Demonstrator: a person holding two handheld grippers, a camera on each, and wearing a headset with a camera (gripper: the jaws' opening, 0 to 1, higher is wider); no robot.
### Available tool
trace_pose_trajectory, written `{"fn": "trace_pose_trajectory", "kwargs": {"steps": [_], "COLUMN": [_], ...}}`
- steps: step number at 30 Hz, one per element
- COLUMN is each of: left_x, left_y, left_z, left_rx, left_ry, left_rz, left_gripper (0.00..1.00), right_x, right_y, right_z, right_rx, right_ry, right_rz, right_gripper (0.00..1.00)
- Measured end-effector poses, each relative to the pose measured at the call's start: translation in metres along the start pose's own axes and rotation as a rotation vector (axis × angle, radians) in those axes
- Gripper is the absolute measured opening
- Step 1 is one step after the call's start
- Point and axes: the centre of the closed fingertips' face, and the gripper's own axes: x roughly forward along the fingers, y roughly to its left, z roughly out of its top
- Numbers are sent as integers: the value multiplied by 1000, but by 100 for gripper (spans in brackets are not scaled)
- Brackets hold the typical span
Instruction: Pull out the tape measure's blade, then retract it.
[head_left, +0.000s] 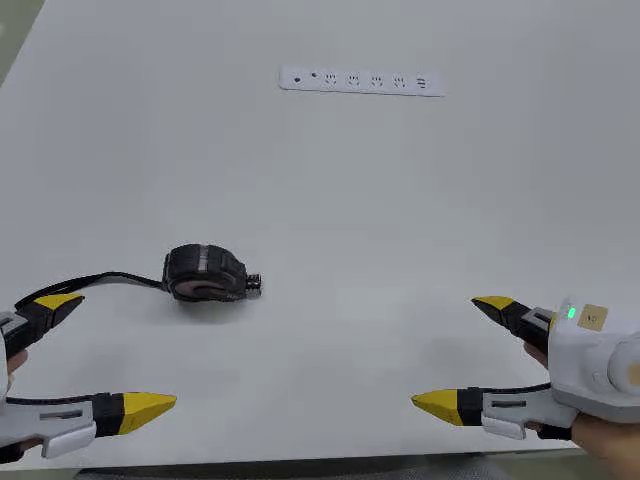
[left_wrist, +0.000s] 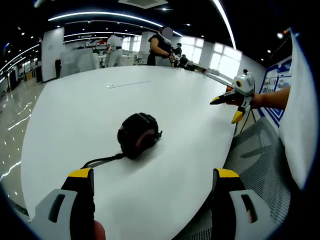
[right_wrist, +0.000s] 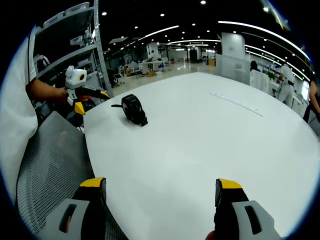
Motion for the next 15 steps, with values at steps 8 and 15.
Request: {"fn": "trace_pose_trajectory", "kwargs": {"steps": [8, 15], "left_x": [13, 23], "left_y": [0, 3], "left_z": [4, 10], "left_rx": [33, 75], "left_ry": [16, 29], "left_rz": [-33, -60], "left_gripper": [95, 95], "right_x": [14, 24], "right_y": [-2, -5], "right_z": [5, 11], "right_rx": [-24, -43], "right_ry": [10, 12], "right_rz": [32, 56], "right_gripper": [90, 90]}}
